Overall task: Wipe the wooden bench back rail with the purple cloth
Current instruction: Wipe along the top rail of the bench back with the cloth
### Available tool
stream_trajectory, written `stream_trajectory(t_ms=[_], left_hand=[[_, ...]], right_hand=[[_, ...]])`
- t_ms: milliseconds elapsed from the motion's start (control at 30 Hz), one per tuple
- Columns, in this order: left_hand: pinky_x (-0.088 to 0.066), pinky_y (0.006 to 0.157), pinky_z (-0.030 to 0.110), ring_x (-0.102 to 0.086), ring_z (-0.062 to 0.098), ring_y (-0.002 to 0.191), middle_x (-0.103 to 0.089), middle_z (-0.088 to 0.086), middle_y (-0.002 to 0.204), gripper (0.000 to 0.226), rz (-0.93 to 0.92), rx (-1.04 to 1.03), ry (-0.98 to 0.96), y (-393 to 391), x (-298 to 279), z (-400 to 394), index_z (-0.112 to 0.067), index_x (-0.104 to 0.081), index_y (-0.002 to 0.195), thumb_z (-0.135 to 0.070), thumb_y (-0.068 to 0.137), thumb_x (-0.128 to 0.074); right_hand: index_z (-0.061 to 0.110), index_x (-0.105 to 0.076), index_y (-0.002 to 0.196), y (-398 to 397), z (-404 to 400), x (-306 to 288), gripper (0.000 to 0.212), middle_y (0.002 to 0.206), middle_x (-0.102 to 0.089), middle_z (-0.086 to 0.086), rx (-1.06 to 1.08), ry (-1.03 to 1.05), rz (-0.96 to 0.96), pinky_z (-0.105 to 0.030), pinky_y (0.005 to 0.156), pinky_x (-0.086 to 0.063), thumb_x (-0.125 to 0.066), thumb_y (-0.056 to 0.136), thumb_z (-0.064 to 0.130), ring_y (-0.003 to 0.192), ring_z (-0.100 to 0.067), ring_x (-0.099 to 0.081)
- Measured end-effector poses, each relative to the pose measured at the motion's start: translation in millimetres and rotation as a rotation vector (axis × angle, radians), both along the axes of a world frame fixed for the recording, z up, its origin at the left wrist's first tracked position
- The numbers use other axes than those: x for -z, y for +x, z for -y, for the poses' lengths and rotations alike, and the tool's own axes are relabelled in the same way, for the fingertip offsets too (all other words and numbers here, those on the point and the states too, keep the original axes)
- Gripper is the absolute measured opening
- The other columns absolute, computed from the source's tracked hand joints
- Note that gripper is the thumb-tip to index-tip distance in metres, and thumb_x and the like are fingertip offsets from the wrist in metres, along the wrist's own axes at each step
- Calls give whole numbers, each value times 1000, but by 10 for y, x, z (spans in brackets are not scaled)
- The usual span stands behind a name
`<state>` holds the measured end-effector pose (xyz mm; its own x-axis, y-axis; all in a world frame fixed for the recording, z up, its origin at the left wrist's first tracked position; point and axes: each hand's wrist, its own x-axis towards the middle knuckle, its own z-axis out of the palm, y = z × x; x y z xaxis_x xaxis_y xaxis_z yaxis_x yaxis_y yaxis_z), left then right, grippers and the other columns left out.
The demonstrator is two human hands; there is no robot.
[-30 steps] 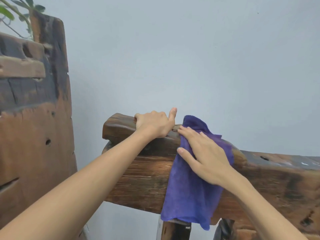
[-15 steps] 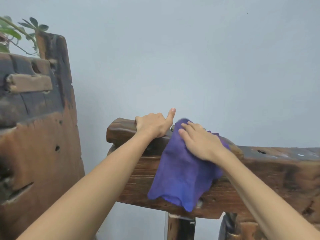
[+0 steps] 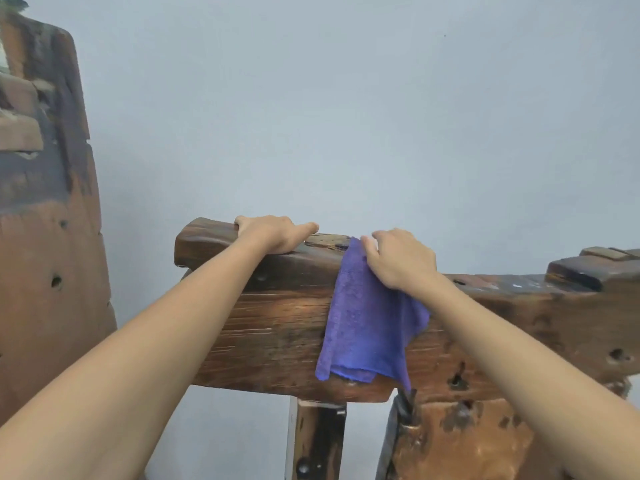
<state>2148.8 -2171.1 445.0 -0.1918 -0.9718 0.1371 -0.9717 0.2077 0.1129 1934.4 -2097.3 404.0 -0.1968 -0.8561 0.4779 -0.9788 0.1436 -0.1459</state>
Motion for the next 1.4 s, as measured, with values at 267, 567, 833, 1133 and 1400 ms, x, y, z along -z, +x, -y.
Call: stream_trajectory(t_ms=[267,567,833,1133,1400], left_hand=[[-28,95,55,-54,32,113,-62,7,130,77,44,15,-40,-21,42,115,-24,-61,123,-73,81,-20],[-42,90,47,-57,33,104,-59,10,120,69,30,56,-184,-76,114,17,-27,-60,114,-71,84,-16],[-17,101,71,-43,32,132,-53,7,140,88,17,1,5,-878,167,-47,-34,-46,138,-77,79,4],[-34,94,58,-56,35,108,-62,8,117,57,70,-136,-49,-1171,197,135,-24,-56,111,-62,79,-30],[-36,90,43,-57,27,95,-61,4,99,39,80,-159,-77,-1747,198,211,-22,-63,110,-36,88,-34]], right_hand=[[12,-53,145,-205,495,-162,60,158,-44,-13,-62,440,392,-42,116,-28,-25,106,47,143,-30,-41],[32,-35,157,-310,-283,397,85,162,-33,15,-410,34,74,-38,123,-19,-20,89,80,152,-8,-24],[23,-57,144,-426,537,-114,89,155,-49,-8,-269,469,347,-49,118,-28,-17,90,81,139,-30,-46],[45,-46,143,-704,-68,315,112,147,-52,3,-168,142,276,-51,91,-36,1,60,103,133,-38,-50],[36,-43,151,-852,203,151,87,156,-46,-5,-376,295,398,-49,113,-32,-10,87,84,143,-33,-42]])
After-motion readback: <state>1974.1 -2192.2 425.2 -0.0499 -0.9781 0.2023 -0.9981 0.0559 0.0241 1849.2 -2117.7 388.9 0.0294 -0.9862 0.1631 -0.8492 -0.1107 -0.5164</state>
